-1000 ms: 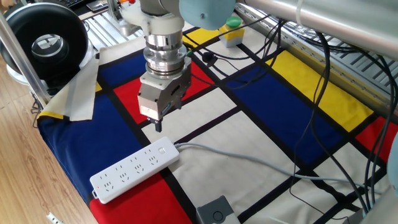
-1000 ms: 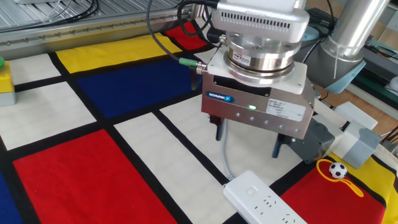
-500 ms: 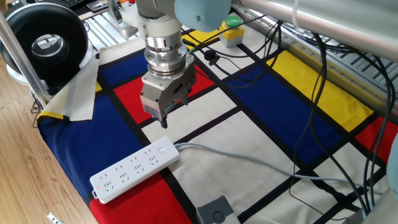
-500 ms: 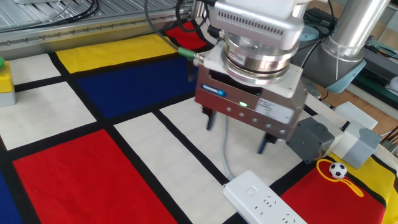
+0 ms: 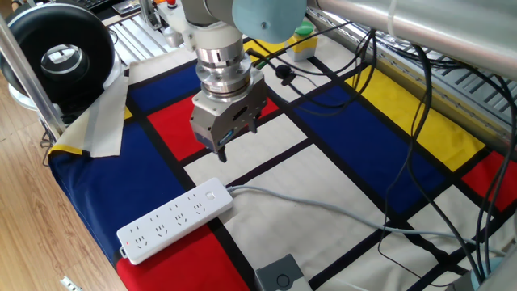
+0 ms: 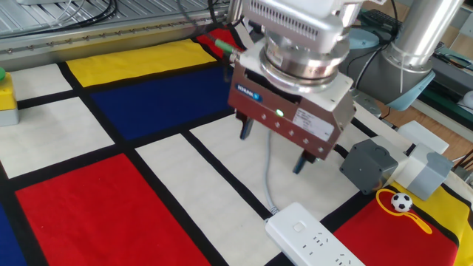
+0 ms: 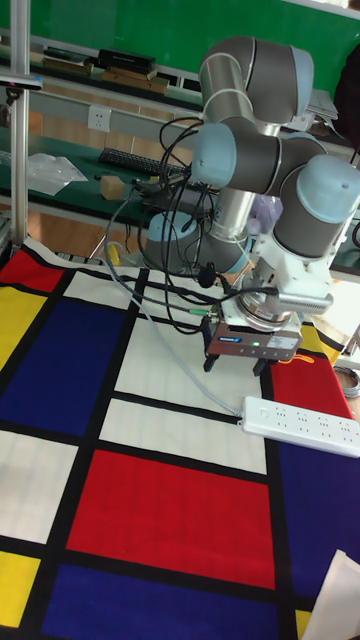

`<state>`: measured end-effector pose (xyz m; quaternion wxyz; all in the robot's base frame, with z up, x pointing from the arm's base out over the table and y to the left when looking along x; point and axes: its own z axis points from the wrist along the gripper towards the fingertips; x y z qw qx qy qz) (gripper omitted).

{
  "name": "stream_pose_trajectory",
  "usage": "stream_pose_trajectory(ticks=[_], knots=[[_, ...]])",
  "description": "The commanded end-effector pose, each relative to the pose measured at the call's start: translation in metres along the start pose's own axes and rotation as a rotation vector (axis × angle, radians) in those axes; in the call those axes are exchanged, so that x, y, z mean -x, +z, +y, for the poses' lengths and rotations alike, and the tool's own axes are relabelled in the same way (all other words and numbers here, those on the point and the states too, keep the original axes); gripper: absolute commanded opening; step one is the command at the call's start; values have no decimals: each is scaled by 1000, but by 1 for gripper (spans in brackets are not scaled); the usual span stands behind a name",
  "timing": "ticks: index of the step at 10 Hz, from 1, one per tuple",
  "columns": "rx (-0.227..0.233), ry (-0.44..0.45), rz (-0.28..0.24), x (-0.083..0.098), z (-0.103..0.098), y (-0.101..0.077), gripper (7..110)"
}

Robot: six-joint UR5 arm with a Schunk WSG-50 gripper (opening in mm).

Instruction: Turn off the power strip by pressing the button

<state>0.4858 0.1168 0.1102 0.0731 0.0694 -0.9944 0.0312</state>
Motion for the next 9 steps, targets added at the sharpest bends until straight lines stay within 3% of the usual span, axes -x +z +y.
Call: stream_pose_trajectory(ticks=[1,4,6,9], knots=[[6,46,-1,-7,-2,-13,44],[-3,102,1,-16,-5,-21,44],[73,93,-6,-20,12,-16,44],[-22,61,2,-26,-11,-12,44]])
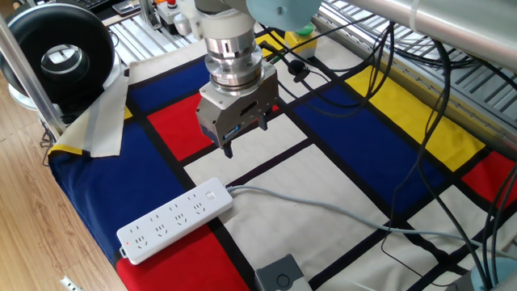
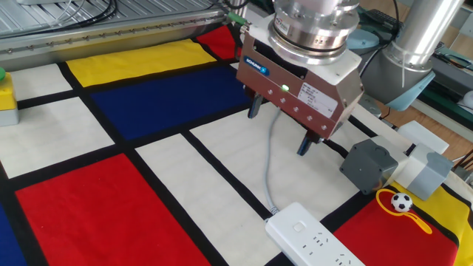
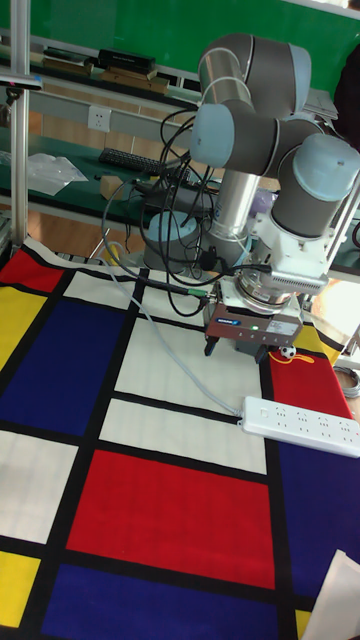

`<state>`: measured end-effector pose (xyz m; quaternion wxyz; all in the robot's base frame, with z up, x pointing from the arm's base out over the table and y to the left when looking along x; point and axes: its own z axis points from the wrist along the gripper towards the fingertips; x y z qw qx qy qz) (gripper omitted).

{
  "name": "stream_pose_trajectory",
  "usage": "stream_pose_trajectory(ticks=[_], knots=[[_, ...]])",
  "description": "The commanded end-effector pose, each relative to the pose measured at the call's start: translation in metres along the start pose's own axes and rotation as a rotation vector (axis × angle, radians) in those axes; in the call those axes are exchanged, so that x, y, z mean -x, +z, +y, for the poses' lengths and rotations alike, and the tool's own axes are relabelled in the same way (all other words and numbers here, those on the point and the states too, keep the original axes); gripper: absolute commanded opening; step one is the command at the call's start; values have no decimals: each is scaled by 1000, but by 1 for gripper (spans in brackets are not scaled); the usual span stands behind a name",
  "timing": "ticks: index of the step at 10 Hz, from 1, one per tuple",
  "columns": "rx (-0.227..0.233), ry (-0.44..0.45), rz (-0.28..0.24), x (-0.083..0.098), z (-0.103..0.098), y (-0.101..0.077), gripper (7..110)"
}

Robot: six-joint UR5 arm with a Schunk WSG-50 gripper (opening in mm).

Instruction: Turn off the power strip by pressing the button

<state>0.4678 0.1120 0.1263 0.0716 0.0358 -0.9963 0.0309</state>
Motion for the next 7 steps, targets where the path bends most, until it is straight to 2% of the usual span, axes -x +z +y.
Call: stream_pose_trajectory(ticks=[1,3,5,7], knots=[[25,-26,-1,-3,3,1,44],[39,-110,-3,3,5,5,44],[139,-210,-23,10,28,8,44],[76,-133,-10,8,11,6,44]])
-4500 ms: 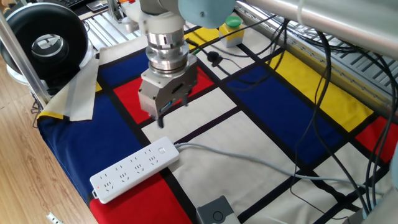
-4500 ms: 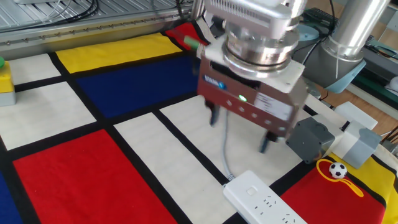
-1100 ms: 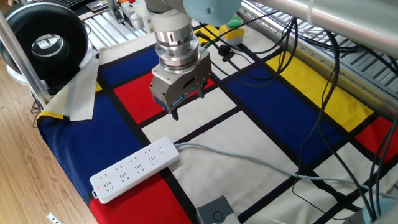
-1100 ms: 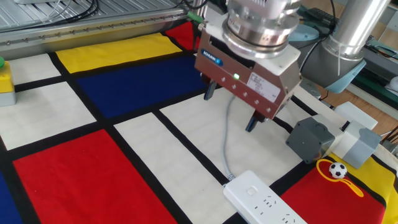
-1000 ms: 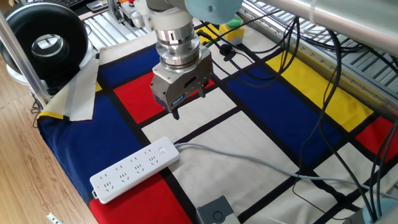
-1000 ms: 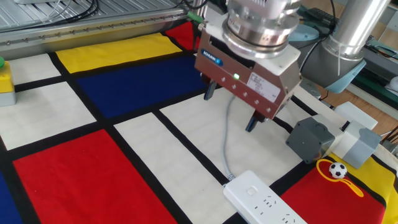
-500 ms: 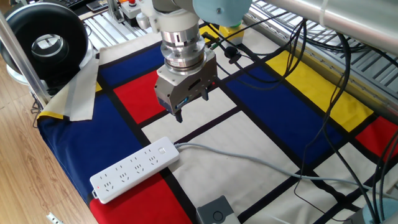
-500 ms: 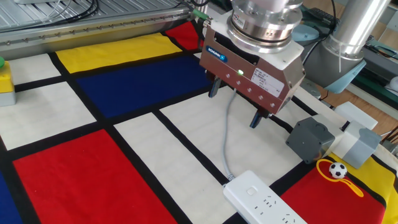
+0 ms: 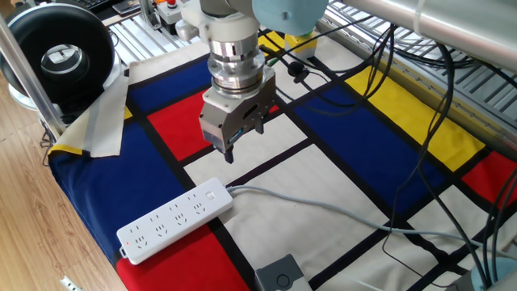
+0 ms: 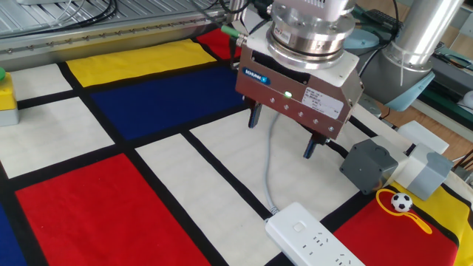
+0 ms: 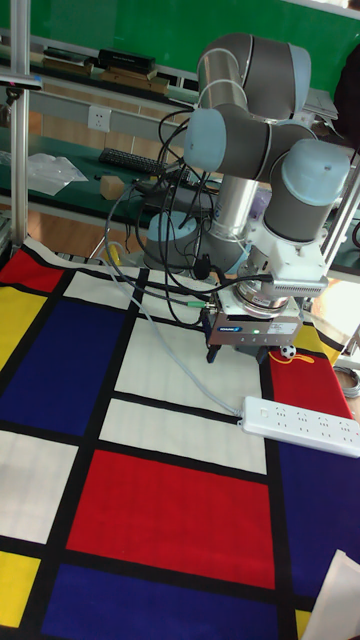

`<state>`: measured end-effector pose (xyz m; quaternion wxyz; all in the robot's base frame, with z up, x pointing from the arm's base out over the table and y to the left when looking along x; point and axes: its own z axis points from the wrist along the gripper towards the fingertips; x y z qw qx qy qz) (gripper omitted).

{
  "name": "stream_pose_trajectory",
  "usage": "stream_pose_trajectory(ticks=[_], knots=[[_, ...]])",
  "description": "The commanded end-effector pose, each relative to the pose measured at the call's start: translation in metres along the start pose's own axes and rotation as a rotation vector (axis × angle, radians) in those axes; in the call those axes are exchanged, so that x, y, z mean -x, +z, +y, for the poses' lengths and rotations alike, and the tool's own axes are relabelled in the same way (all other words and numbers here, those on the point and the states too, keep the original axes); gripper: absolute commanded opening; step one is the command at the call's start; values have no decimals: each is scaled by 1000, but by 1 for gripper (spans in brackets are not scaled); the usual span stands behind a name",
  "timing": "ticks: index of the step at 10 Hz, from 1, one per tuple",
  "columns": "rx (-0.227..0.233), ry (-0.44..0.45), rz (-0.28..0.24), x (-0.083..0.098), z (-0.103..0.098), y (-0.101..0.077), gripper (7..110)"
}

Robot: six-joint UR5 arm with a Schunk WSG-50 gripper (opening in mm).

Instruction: Turn off the power strip by pressing the button

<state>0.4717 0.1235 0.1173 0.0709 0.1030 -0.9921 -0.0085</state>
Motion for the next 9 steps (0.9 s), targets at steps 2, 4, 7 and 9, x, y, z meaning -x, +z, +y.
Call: stream_pose_trajectory(ticks=[2,4,7,9], knots=[[-72,69,13,-2,-20,-3,44],[-100,93,17,-8,-28,-5,44],[-127,45,24,-17,-42,-27,44],[-140,27,28,-16,-47,-22,44]])
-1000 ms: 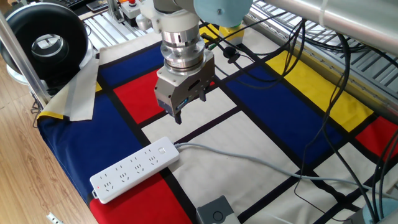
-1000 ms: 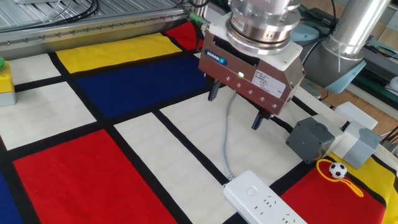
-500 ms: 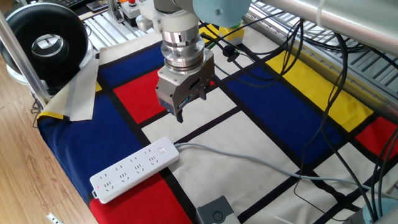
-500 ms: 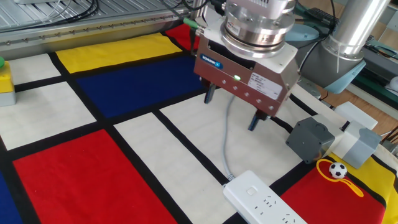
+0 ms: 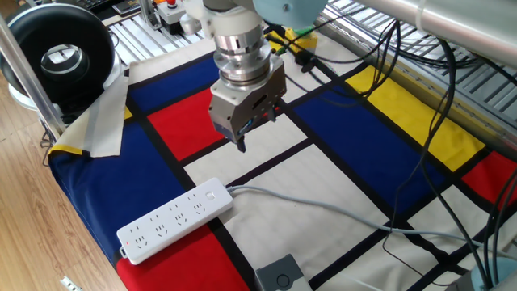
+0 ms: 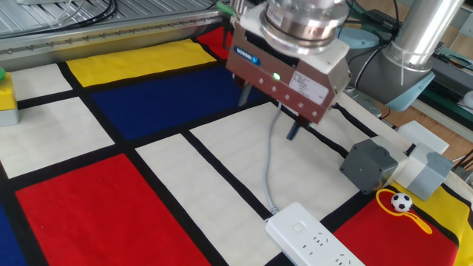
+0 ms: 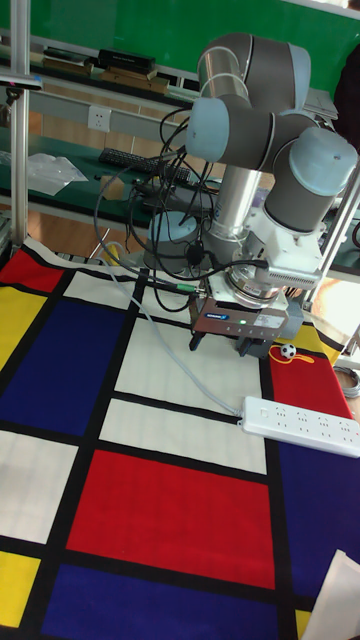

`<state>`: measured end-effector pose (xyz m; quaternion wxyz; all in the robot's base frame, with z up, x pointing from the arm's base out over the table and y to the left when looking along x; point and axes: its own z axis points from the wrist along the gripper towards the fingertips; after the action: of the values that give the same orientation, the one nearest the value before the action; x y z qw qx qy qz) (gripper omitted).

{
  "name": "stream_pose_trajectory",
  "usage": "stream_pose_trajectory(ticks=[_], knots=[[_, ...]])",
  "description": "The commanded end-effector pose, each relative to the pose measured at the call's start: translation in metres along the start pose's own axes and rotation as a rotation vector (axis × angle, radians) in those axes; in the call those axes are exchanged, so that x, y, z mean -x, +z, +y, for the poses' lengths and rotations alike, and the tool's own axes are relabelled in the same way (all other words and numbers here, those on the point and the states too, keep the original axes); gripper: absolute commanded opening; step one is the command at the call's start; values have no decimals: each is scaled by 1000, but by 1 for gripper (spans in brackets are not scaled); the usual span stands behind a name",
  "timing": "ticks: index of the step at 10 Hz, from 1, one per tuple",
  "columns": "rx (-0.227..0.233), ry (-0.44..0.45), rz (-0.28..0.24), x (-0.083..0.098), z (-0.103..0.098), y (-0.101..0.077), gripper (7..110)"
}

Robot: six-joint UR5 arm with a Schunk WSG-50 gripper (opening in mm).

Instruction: Turn off the power strip by pressing the button

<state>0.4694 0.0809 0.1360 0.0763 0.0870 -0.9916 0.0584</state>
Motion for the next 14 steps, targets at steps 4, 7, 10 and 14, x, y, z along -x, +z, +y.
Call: stream_pose_trajectory(ticks=[4,7,10,14], knots=[[76,-55,-13,7,-5,-9,44],[104,-45,-15,16,-3,4,44],[104,47,-11,13,-3,2,44],[210,117,-20,22,36,-14,88]])
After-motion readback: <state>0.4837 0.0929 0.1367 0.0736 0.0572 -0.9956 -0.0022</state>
